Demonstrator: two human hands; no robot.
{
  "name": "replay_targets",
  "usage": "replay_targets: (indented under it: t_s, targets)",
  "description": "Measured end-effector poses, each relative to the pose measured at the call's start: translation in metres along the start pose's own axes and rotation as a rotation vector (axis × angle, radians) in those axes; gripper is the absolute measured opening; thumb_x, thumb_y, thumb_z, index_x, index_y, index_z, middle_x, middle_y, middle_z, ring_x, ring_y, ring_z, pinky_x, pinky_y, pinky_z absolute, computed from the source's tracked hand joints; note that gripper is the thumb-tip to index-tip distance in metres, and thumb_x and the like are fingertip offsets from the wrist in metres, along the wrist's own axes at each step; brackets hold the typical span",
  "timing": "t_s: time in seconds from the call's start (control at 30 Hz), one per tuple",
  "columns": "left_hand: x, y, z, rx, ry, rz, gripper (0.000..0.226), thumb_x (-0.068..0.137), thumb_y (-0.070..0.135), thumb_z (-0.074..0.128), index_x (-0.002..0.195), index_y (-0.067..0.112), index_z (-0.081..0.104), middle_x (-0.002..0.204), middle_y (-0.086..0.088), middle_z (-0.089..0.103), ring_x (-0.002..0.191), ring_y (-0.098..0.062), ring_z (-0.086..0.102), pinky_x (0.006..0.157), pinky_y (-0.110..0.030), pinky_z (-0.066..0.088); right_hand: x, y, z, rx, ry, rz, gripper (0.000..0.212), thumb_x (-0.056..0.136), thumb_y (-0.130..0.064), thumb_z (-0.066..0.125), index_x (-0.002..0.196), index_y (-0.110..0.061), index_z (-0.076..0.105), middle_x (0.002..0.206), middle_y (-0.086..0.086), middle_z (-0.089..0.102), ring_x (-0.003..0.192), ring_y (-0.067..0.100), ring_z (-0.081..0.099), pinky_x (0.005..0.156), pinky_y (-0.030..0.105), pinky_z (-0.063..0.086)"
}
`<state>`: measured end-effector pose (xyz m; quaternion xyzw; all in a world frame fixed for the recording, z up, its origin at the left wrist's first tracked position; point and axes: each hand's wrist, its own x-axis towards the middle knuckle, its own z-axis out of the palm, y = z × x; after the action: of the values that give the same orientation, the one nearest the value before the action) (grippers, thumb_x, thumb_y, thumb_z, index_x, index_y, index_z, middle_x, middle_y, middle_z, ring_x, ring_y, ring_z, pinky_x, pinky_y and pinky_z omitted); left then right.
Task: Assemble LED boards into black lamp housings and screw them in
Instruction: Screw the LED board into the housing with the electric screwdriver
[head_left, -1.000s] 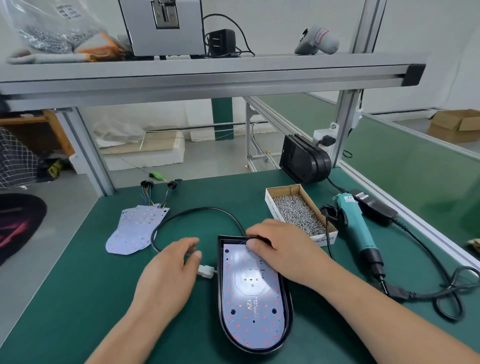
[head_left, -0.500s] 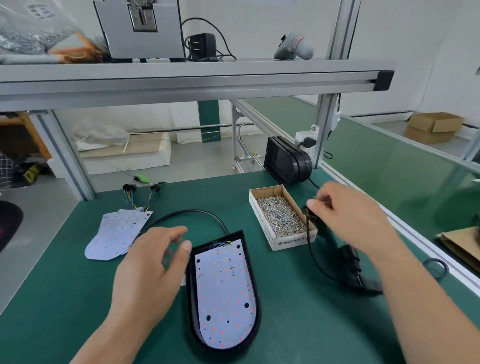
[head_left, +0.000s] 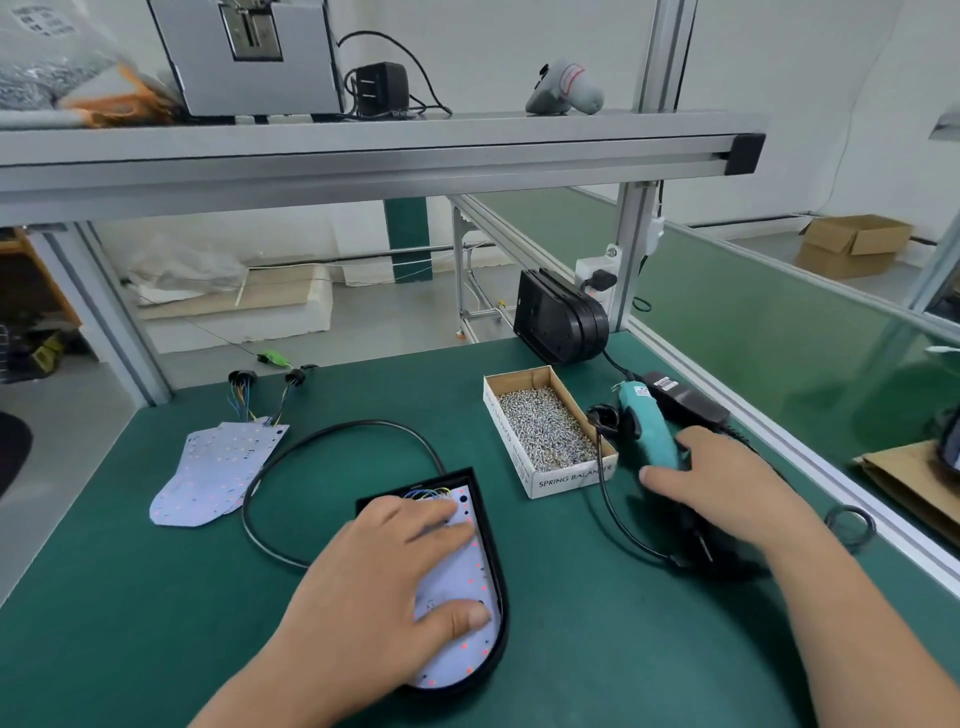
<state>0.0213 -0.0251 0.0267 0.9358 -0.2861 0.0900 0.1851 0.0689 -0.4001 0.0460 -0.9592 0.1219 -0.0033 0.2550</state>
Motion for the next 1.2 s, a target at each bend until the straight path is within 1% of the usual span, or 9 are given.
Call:
replay_targets:
  t_s: [0.1, 0.2, 0.4, 0.57, 0.73, 0.83, 0.93, 1.03, 1.2]
  targets:
    - [0.005, 0.003, -0.001, 0.011, -0.069, -0.031, 0.074, 0.081, 0.089, 0.052, 0.142, 0.047, 0.062, 0.149, 0.037, 0.043, 0.137, -0.002, 0.039, 0.112, -0.032, 0.039, -0.002, -0.001, -0.006, 0.623, -0.029, 0.007, 0.049, 0.068, -0.046, 0.077, 0.083, -0.003, 0.059, 0.067, 0.008, 0.061, 0.05, 0.022, 0.052, 0.045, 0.029, 0.04]
    - [0.008, 0.005, -0.003, 0.0, -0.093, -0.035, 0.075, 0.08, 0.09, 0.049, 0.144, 0.051, 0.058, 0.146, 0.044, 0.034, 0.14, 0.005, 0.03, 0.115, -0.029, 0.032, -0.004, -0.009, -0.007, 1.162, -0.041, 0.046, 0.028, 0.087, -0.024, 0.073, 0.097, -0.001, 0.062, 0.077, 0.018, 0.059, 0.048, 0.021, 0.049, 0.039, 0.024, 0.036]
    - [0.001, 0.004, -0.009, -0.152, -0.014, -0.045, 0.069, 0.078, 0.078, 0.066, 0.137, 0.042, 0.066, 0.146, 0.037, 0.042, 0.14, 0.005, 0.035, 0.115, -0.023, 0.031, -0.01, -0.028, 0.005, 1.741, -0.111, 0.109, 0.025, 0.091, -0.01, 0.064, 0.113, -0.001, 0.056, 0.081, 0.012, 0.068, 0.063, 0.022, 0.068, 0.053, 0.028, 0.059]
    - [0.002, 0.007, -0.015, -0.173, 0.035, -0.106, 0.051, 0.082, 0.069, 0.066, 0.127, 0.045, 0.07, 0.139, 0.037, 0.048, 0.139, 0.006, 0.04, 0.109, -0.007, 0.027, -0.008, -0.03, 0.01, 1.735, 0.003, -0.146, 0.029, 0.088, -0.02, 0.075, 0.107, -0.008, 0.057, 0.088, 0.008, 0.066, 0.078, 0.024, 0.072, 0.068, 0.037, 0.063]
    - [0.005, 0.009, -0.024, -0.198, 0.142, -0.192, 0.019, 0.091, 0.043, 0.08, 0.108, 0.044, 0.073, 0.127, 0.032, 0.058, 0.127, -0.001, 0.054, 0.101, -0.018, 0.041, -0.015, -0.036, 0.007, 1.746, -0.059, -0.225, 0.091, 0.052, -0.058, 0.101, 0.119, -0.017, 0.055, 0.079, -0.001, 0.052, 0.064, 0.014, 0.052, 0.053, 0.024, 0.049]
    - [0.014, 0.013, -0.031, -0.183, 0.219, -0.232, 0.016, 0.094, 0.033, 0.075, 0.105, 0.043, 0.072, 0.117, 0.029, 0.064, 0.118, -0.004, 0.06, 0.094, -0.027, 0.047, -0.012, -0.038, 0.012, 1.76, 0.06, -0.084, 0.063, 0.073, -0.041, 0.093, 0.117, -0.014, 0.057, 0.084, 0.004, 0.057, 0.066, 0.015, 0.057, 0.052, 0.024, 0.052]
    - [0.042, 0.025, -0.042, -0.144, 0.233, -0.181, 0.01, 0.1, 0.039, 0.061, 0.104, 0.039, 0.07, 0.103, 0.024, 0.066, 0.104, -0.005, 0.063, 0.085, -0.027, 0.049, -0.007, -0.037, 0.014, 1.755, 0.089, -0.005, 0.031, 0.101, -0.035, 0.065, 0.12, -0.011, 0.058, 0.092, 0.012, 0.066, 0.062, 0.018, 0.056, 0.047, 0.026, 0.047]
    - [0.092, 0.039, -0.043, 0.003, 0.078, -0.08, 0.021, 0.105, 0.04, 0.052, 0.111, 0.034, 0.072, 0.101, 0.019, 0.067, 0.101, -0.005, 0.061, 0.087, -0.031, 0.05, -0.005, -0.034, 0.014, 1.77, 0.033, -0.012, 0.04, 0.106, -0.043, 0.052, 0.123, -0.009, 0.06, 0.086, 0.01, 0.064, 0.061, 0.019, 0.052, 0.047, 0.028, 0.046]
    - [0.17, 0.054, -0.009, 0.247, -0.175, -0.042, 0.022, 0.105, 0.031, 0.054, 0.107, 0.026, 0.076, 0.104, 0.001, 0.074, 0.106, -0.025, 0.06, 0.086, -0.039, 0.054, -0.008, -0.037, 0.017, 1.713, 0.026, -0.047, 0.041, 0.107, -0.043, 0.056, 0.124, -0.006, 0.061, 0.085, 0.009, 0.066, 0.07, 0.021, 0.063, 0.06, 0.031, 0.058]
